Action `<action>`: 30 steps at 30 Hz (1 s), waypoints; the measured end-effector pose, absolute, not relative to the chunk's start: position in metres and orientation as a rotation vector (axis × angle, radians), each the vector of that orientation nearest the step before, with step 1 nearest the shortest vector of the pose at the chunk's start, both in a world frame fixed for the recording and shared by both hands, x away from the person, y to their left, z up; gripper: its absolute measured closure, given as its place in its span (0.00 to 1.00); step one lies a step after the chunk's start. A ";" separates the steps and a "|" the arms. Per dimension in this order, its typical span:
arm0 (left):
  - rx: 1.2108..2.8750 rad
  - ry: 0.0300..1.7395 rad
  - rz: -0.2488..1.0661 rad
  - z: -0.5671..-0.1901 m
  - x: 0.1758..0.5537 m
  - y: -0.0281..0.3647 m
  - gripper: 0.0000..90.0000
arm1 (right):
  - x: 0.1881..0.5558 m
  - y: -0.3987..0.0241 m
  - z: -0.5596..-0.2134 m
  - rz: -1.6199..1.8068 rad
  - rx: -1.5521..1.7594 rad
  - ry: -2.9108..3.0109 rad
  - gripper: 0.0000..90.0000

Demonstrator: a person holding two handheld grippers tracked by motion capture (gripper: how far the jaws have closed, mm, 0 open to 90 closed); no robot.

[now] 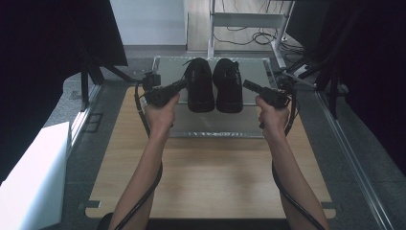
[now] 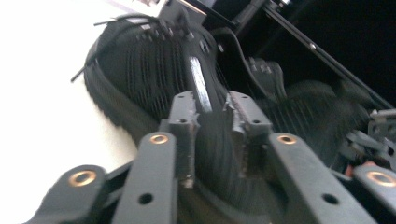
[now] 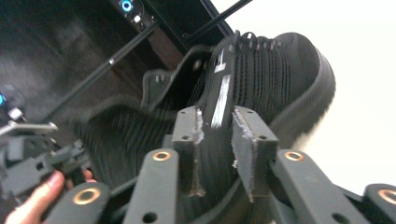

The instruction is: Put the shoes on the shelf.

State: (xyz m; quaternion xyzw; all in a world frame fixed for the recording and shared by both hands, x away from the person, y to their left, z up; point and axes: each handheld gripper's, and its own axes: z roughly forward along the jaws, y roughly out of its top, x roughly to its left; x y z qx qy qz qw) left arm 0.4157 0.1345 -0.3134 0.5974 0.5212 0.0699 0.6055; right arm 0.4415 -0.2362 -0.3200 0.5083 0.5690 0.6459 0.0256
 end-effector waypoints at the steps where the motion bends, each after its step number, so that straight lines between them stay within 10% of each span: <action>1: 1.402 1.182 0.170 -0.315 0.409 0.135 0.85 | 0.436 -0.236 -0.321 1.981 1.551 1.768 0.83; 8: 1.480 1.074 0.198 -0.332 0.371 0.125 0.99 | 0.398 -0.230 -0.340 2.004 1.420 1.823 1.00; 30: 1.573 1.042 0.213 -0.364 0.368 0.090 1.00 | 0.377 -0.201 -0.372 1.891 1.279 1.917 1.00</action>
